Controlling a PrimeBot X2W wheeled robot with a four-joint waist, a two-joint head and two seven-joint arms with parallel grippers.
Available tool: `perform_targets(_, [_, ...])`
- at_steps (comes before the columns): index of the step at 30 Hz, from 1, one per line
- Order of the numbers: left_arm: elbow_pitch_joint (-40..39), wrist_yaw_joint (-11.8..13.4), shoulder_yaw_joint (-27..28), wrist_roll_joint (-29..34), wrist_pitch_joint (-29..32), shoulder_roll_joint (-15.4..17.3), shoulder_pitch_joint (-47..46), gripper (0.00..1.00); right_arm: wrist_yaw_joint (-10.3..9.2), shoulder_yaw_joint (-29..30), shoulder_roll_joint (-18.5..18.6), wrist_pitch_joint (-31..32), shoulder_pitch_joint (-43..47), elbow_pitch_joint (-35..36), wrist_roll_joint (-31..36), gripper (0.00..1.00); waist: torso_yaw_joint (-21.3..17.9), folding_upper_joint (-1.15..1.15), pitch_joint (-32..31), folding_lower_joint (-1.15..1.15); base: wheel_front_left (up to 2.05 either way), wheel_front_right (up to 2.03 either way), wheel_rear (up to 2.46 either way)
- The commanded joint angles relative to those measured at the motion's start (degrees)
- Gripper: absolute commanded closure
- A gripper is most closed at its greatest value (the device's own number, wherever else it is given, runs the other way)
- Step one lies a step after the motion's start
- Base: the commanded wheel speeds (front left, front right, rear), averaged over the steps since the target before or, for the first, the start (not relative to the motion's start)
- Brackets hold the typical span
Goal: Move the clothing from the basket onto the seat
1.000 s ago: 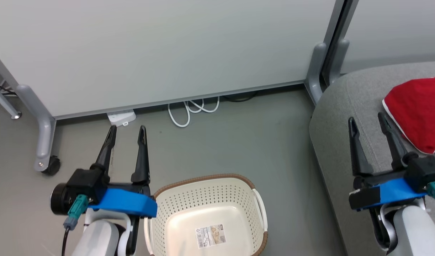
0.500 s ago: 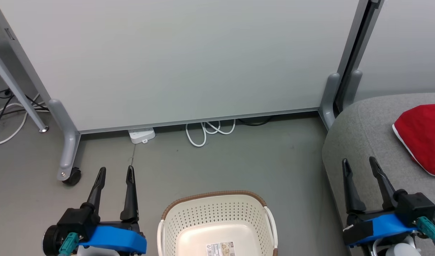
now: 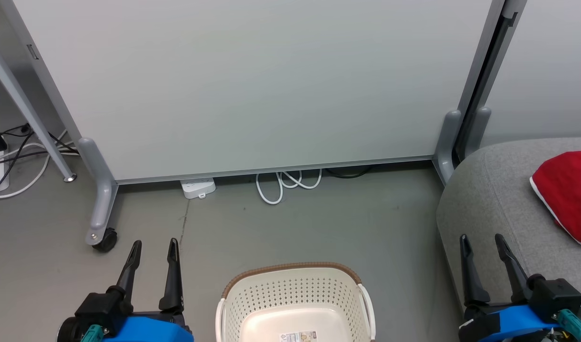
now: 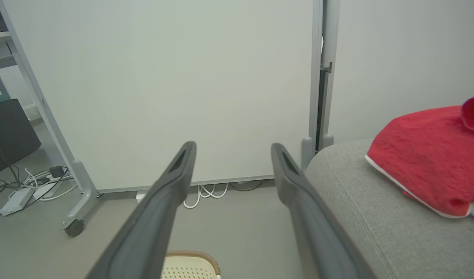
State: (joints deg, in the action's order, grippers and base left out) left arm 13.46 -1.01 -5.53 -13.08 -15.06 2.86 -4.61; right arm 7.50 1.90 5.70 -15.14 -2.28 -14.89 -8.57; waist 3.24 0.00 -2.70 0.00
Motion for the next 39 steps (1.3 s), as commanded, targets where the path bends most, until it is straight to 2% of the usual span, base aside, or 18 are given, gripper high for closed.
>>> perform_targets(1, [0.1, 0.0, 0.2, -0.1, -0.2, 0.1, 0.6, 0.00, -0.02, 0.1, -0.3, 0.0, 0.6, -0.1, -0.1, 0.00, 0.1, 0.00, -0.1, 0.00, 0.00, 0.00, 0.00])
perform_targets(10, [0.6, 0.6, -0.4, -0.7, -0.2, 0.1, 1.1, 0.00, -0.02, 0.1, -1.0, 0.0, 1.2, -0.8, -0.1, 0.00, 0.3, 0.00, -0.6, 0.00, 0.00, 0.00, 0.00])
perform_targets(11, [0.6, 0.6, -0.4, -0.6, 0.0, 0.0, 0.4, 1.00, 0.00, 0.2, -0.7, 0.0, 0.4, -0.7, -0.1, 1.00, 0.3, 0.00, -0.6, 0.00, 0.00, 0.00, 0.00])
perform_targets(15, [2.7, 0.5, -0.3, -1.0, 0.5, -0.2, 1.5, 1.00, 0.00, 0.2, -0.9, 0.2, 0.8, -2.8, -0.4, 1.00, 0.3, 0.00, -0.6, 0.00, 0.00, 0.00, 0.00])
perform_targets(39, [2.0, -1.7, 3.5, -24.6, 6.9, -0.1, 0.3, 1.00, 0.00, 1.6, -1.5, 6.7, -0.9, -1.5, -25.7, 1.00, -0.4, 0.00, 0.1, 0.00, 0.00, 0.00, 0.00])
